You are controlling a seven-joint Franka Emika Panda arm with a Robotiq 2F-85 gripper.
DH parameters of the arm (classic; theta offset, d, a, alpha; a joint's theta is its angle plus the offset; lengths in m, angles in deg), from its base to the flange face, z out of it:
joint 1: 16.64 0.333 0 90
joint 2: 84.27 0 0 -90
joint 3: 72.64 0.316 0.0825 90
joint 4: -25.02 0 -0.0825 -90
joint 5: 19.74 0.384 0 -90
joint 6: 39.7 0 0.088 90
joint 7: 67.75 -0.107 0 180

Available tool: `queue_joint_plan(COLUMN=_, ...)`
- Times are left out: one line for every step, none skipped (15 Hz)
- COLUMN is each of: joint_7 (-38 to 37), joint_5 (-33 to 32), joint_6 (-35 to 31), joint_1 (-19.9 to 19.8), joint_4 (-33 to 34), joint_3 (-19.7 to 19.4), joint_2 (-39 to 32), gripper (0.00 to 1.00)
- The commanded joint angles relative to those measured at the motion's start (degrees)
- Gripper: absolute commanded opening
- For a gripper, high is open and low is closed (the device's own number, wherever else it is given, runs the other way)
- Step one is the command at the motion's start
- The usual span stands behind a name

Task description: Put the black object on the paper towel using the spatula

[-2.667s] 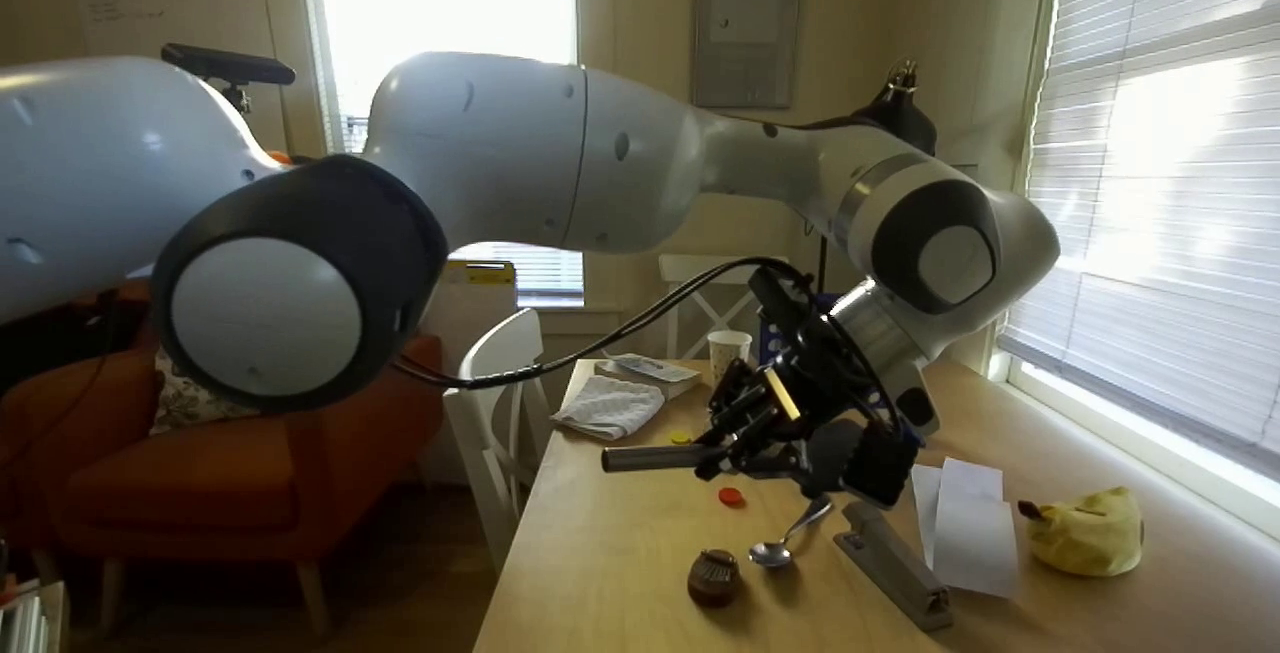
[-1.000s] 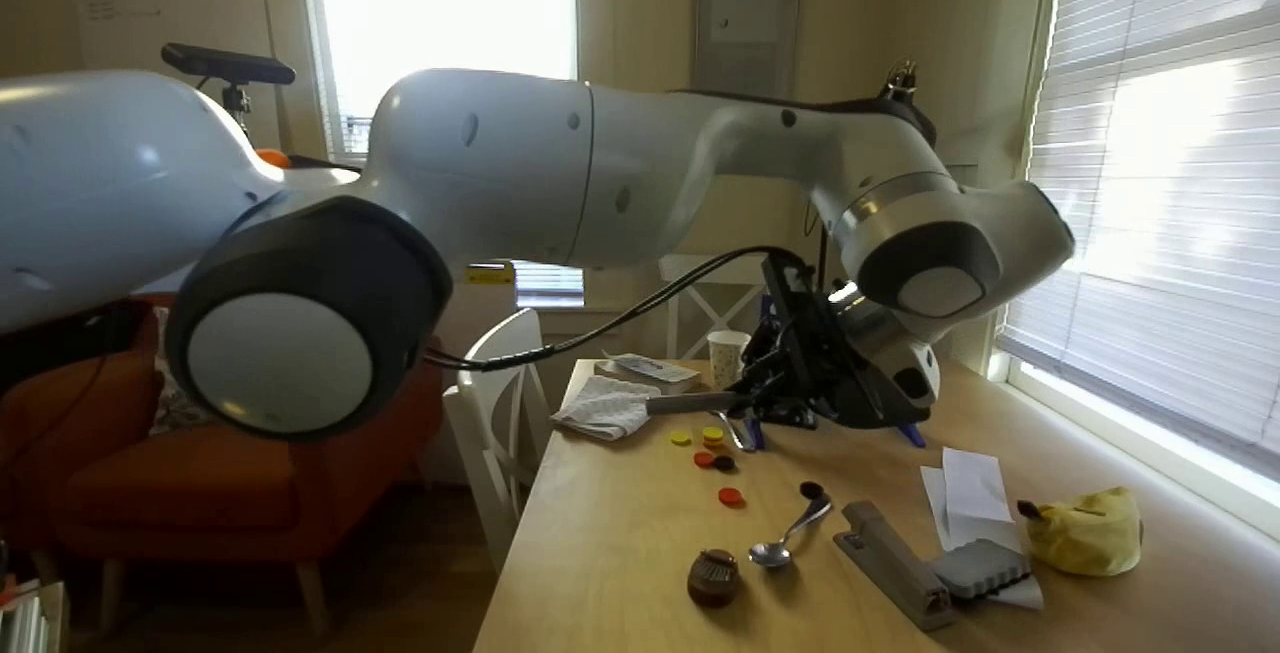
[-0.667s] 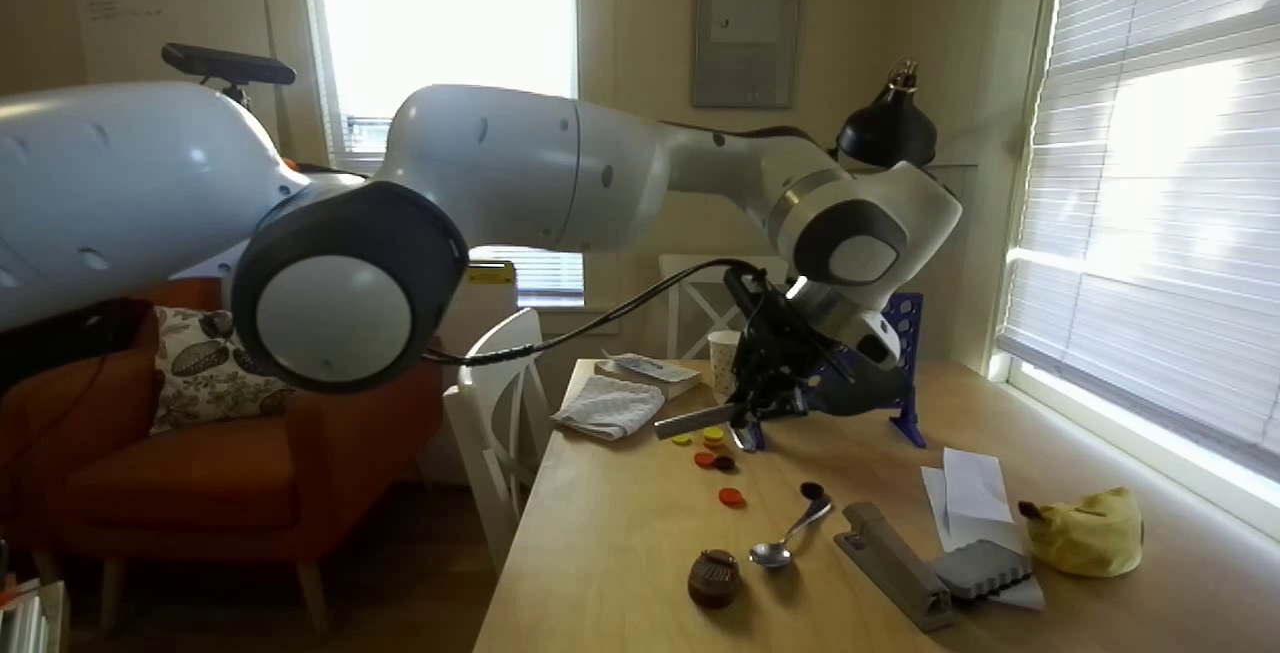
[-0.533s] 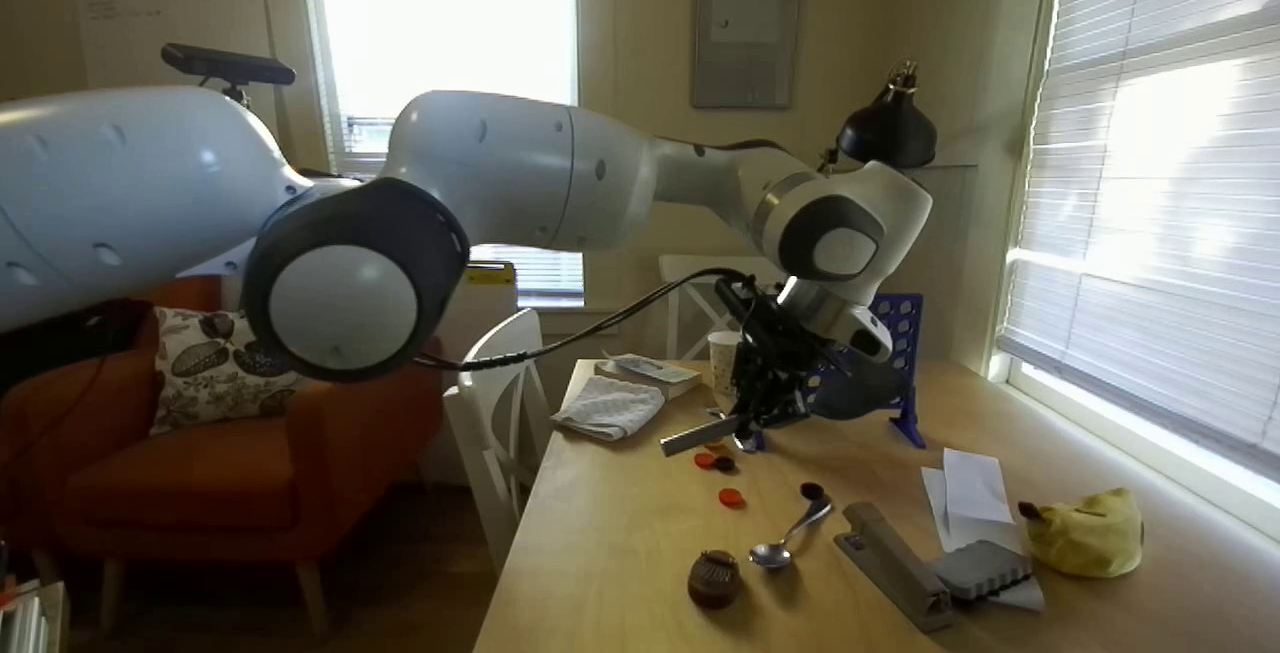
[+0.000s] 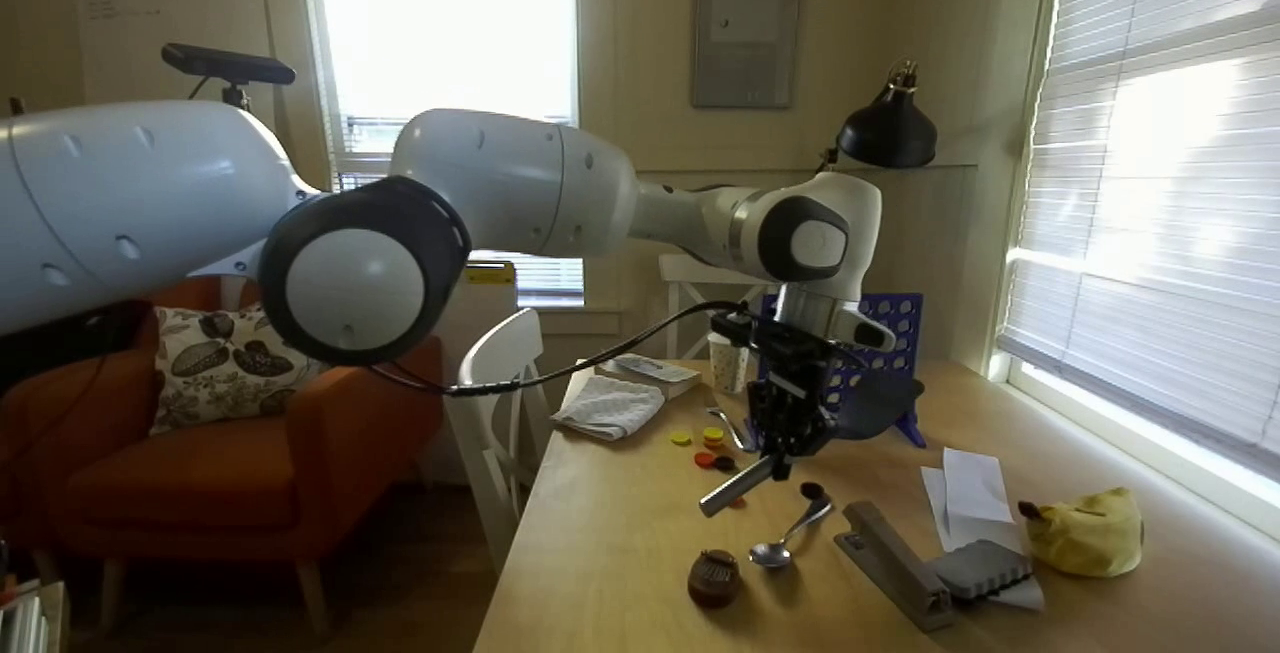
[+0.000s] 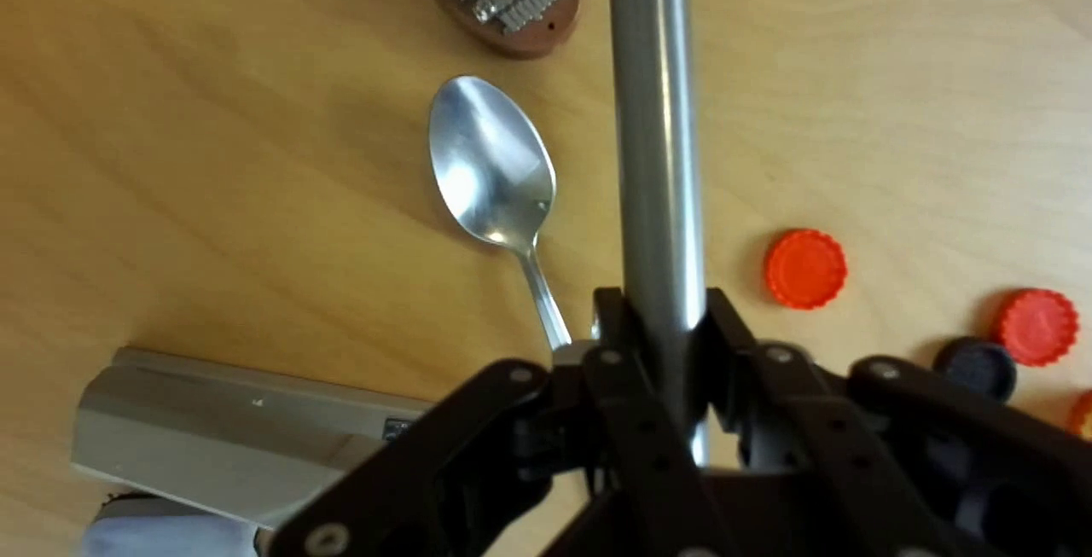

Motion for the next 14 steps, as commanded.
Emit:
queue_joint_plan(joint_7=4.26, joint_5=-3.07, joint_6=2.48, joint_1=1.57, joint_4=1.49, joint_3=-0.39, joint_2=-1.30, gripper=0.06)
queue_joint_plan(joint_7=5.44, joint_5=-3.10, joint_6=2.97, joint_1=1.78, joint_4=1.50, joint_3=0.00, joint_2=-1.46, gripper=0.06)
queue_joint_plan(joint_7=6.93, joint_5=-3.31, joint_6=3.91, joint_1=2.04, joint_4=1.38, joint_3=0.15, joint_2=-1.47, gripper=0.06)
queue_joint_plan(joint_7=8.14, joint_5=-3.26, joint_6=5.36, joint_1=2.23, joint_4=1.16, joint_3=0.35, joint_2=-1.39, gripper=0.06)
queue_joint_plan(joint_7=9.09, joint_5=-3.26, joint_6=6.46, joint_1=2.46, joint_4=1.08, joint_3=0.42, joint_2=-1.51, gripper=0.06)
queue_joint_plan(joint_7=10.16, joint_5=-3.44, joint_6=7.91, joint_1=2.69, joint_4=0.98, joint_3=0.36, joint_2=-1.59, gripper=0.06)
queue_joint_plan(joint_7=11.19, joint_5=-3.55, joint_6=9.25, joint_1=2.83, joint_4=0.96, joint_3=0.35, joint_2=-1.68, gripper=0.06)
queue_joint_plan(joint_7=12.33, joint_5=-3.70, joint_6=10.66, joint_1=2.92, joint_4=0.95, joint_3=0.32, joint_2=-1.79, gripper=0.06)
queue_joint_plan(joint_7=13.73, joint_5=-3.90, joint_6=11.87, joint_1=2.97, joint_4=1.03, joint_3=0.31, joint_2=-1.92, gripper=0.06)
queue_joint_plan(joint_7=15.07, joint_5=-4.32, joint_6=12.88, joint_1=3.11, joint_4=1.14, joint_3=0.15, joint_2=-2.09, gripper=0.06)
queue_joint_plan(joint_7=16.19, joint_5=-4.81, joint_6=13.57, joint_1=3.23, joint_4=1.31, joint_3=-0.04, joint_2=-2.24, gripper=0.06)
queue_joint_plan(joint_7=17.38, joint_5=-5.16, joint_6=13.99, joint_1=3.24, joint_4=1.46, joint_3=0.01, joint_2=-2.45, gripper=0.06)
queue_joint_plan(joint_7=18.46, joint_5=-5.58, joint_6=14.93, joint_1=3.32, joint_4=1.33, joint_3=-0.03, joint_2=-2.43, gripper=0.06)
queue_joint_plan(joint_7=19.01, joint_5=-6.03, joint_6=14.82, joint_1=3.49, joint_4=1.54, joint_3=-0.17, joint_2=-2.78, gripper=0.06)
